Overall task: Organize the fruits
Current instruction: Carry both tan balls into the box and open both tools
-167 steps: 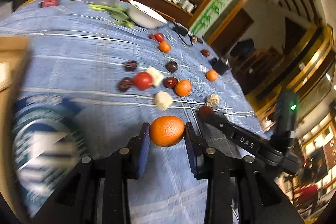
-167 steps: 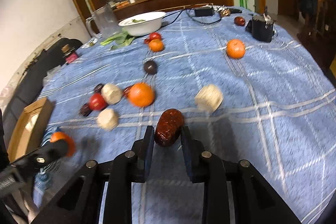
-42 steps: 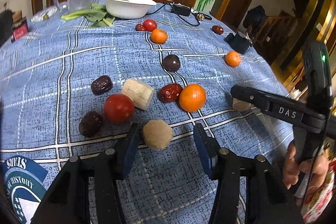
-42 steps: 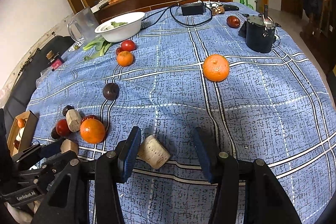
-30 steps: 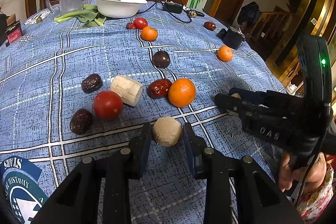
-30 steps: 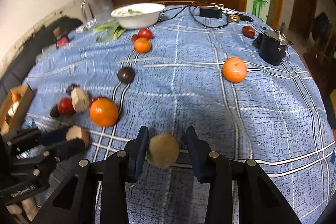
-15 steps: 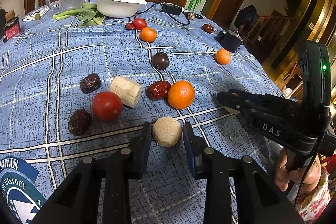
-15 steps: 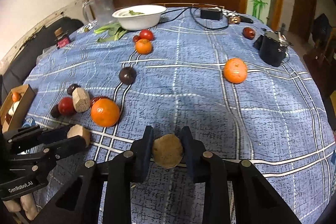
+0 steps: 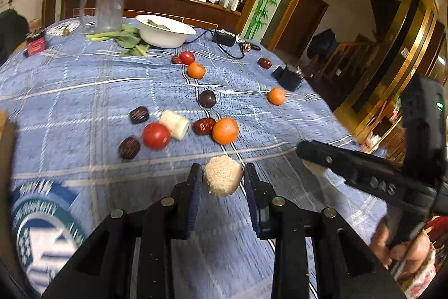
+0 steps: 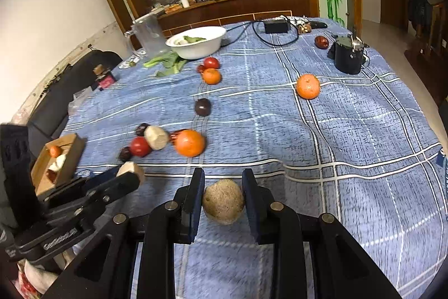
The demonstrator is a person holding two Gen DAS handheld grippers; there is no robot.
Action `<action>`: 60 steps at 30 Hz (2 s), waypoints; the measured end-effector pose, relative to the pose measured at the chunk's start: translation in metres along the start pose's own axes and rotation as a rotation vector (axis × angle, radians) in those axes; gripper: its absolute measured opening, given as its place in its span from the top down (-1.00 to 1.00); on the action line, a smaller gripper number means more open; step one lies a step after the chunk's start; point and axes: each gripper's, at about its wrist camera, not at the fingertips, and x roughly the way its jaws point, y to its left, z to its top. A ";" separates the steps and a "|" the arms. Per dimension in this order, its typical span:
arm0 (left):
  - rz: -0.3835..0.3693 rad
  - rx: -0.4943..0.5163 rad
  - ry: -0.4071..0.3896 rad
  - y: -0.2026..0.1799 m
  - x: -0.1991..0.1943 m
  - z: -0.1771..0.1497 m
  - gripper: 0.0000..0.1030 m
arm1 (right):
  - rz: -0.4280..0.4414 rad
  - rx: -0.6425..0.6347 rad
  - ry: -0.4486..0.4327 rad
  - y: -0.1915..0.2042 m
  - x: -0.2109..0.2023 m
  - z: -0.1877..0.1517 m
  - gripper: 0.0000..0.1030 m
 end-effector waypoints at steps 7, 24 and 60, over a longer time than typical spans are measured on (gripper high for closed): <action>0.043 -0.122 -0.063 0.052 -0.083 -0.015 0.43 | 0.087 -0.079 0.002 0.067 -0.009 0.004 0.42; 0.473 -0.379 0.017 0.263 -0.172 0.003 0.43 | 0.335 -0.397 0.193 0.301 0.067 -0.027 0.41; 0.074 -0.381 -0.046 0.094 -0.158 -0.026 -0.71 | 0.138 0.030 -0.094 0.119 -0.049 -0.058 -0.31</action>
